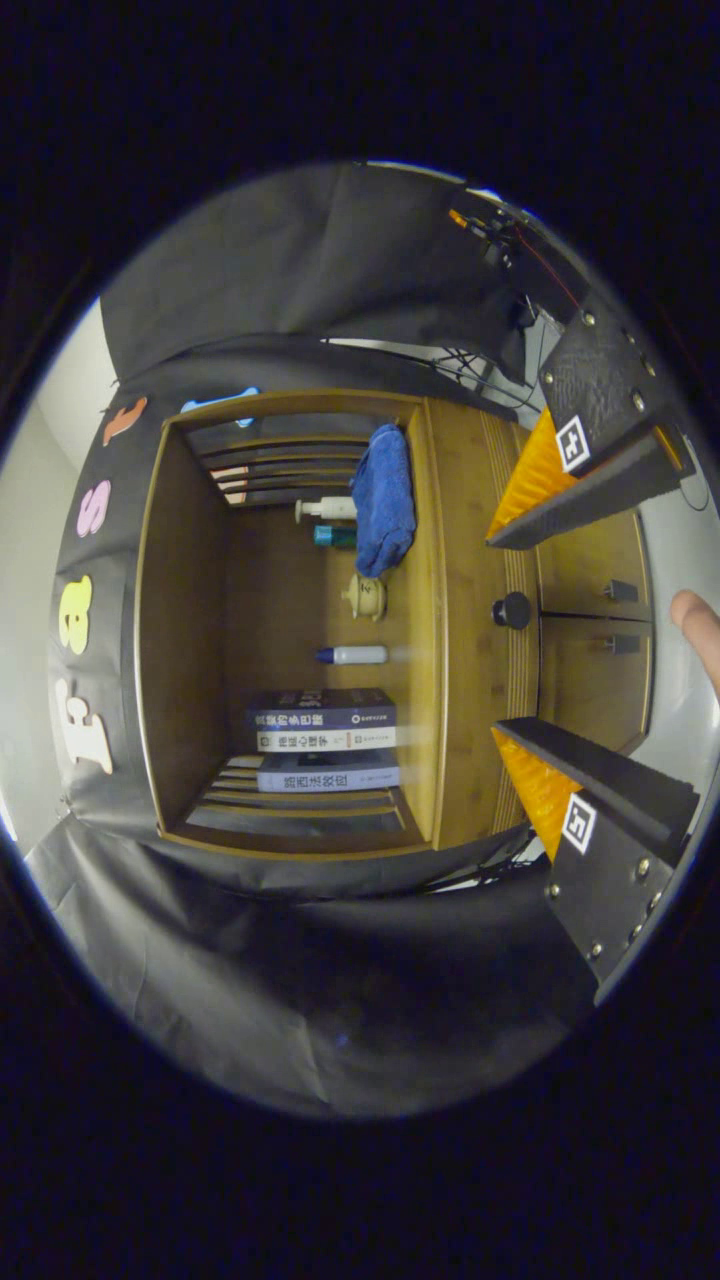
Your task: Pull open the drawer, take out the items inside it, and place them on the countertop above the cabinet.
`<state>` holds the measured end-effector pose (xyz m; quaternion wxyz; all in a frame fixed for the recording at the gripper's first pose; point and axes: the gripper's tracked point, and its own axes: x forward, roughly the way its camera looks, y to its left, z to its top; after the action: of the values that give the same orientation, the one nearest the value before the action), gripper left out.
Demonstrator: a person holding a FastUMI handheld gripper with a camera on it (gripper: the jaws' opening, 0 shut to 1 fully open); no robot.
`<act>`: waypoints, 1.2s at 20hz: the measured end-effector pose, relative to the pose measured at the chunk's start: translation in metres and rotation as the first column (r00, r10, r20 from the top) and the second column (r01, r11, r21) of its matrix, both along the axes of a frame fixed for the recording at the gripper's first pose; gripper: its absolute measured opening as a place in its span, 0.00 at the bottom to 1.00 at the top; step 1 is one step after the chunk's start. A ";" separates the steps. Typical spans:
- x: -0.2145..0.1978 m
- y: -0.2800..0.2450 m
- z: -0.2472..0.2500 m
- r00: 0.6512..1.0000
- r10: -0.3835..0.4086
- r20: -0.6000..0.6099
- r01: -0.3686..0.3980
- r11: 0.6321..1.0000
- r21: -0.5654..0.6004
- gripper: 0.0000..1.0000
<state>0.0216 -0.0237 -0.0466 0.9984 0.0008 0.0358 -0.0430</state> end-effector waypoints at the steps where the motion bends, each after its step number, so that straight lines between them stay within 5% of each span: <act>1: -0.001 -0.003 -0.002 1.000 -0.004 0.004 0.004 1.000 0.008 1.00; 8: 0.018 -0.018 -0.012 1.000 -0.013 0.000 0.013 1.000 -0.009 1.00; 14: 0.077 -0.022 -0.028 0.999 0.035 -0.016 -0.036 0.998 -0.048 1.00; 24: 0.155 -0.027 -0.080 1.000 0.010 0.005 -0.010 0.996 0.094 1.00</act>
<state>0.1762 -0.0507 -0.1267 0.9976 0.0478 0.0356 -0.0362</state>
